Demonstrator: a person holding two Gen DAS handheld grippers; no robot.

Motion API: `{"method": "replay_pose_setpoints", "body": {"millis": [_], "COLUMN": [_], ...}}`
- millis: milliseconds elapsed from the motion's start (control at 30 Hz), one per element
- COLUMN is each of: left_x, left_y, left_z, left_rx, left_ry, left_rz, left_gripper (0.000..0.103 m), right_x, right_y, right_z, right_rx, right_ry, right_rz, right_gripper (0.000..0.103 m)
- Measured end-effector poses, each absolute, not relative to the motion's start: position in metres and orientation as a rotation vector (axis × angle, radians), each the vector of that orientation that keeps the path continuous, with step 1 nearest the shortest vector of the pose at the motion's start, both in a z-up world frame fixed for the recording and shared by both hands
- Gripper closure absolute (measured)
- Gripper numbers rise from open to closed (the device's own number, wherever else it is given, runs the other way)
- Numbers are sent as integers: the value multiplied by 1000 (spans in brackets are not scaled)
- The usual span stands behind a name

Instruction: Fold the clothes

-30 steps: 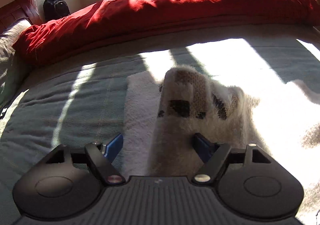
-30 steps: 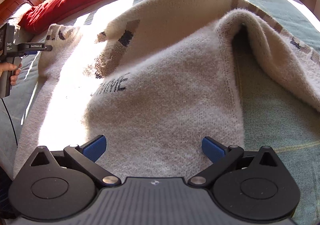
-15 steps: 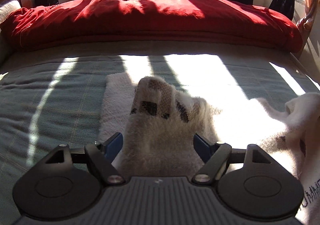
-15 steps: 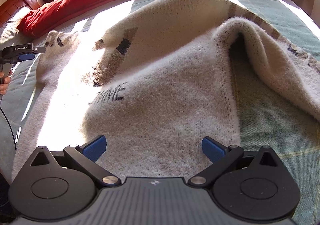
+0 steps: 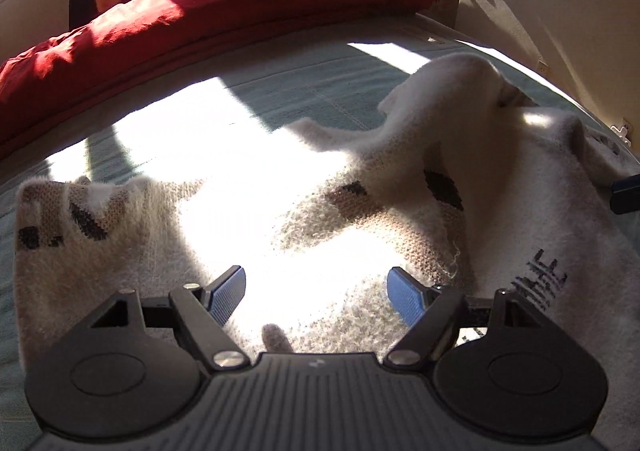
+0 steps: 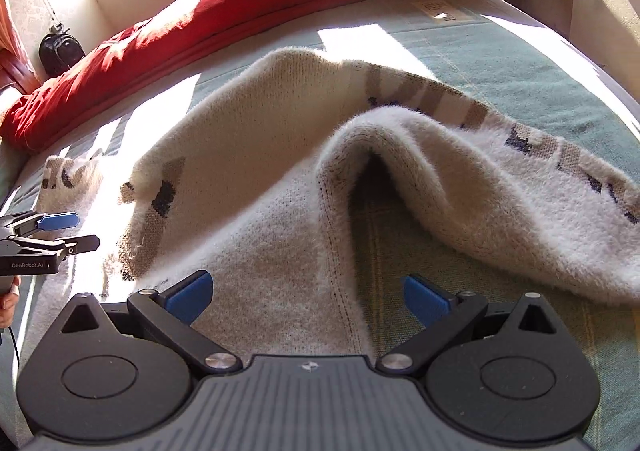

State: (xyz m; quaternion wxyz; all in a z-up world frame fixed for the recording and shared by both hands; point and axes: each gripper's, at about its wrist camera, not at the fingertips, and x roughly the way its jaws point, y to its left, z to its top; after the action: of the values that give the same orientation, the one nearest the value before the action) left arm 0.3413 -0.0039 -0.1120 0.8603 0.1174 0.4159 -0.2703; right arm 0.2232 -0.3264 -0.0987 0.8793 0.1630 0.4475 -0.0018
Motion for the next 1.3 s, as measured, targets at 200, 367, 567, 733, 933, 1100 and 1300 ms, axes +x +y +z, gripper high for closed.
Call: {"method": "replay_pose_setpoints", "body": {"millis": [200, 367, 567, 733, 933, 1100, 1300], "left_x": [346, 349, 340, 331, 329, 326, 342], "left_y": [2, 4, -6, -21, -11, 5, 13], "left_z": [-129, -117, -92, -98, -122, -123, -95], "left_rx": [203, 198, 131, 64, 101, 169, 86], "left_ry": [976, 1105, 1219, 1289, 1306, 1268, 1267], "left_rz": [-558, -529, -582, -622, -603, -645, -710], "left_gripper": [23, 23, 24, 24, 24, 24, 25], "right_x": [239, 246, 263, 289, 292, 259, 255], "right_y": [-324, -328, -315, -279, -268, -270, -264], "right_z": [-112, -75, -33, -59, -122, -120, -99], "right_rx": [349, 377, 436, 458, 368, 248, 217], "right_ry": [1066, 1114, 1086, 1092, 1295, 1369, 1378], "right_rz": [-9, -22, 132, 329, 231, 120, 114], "right_gripper": [0, 0, 1, 2, 5, 5, 5]}}
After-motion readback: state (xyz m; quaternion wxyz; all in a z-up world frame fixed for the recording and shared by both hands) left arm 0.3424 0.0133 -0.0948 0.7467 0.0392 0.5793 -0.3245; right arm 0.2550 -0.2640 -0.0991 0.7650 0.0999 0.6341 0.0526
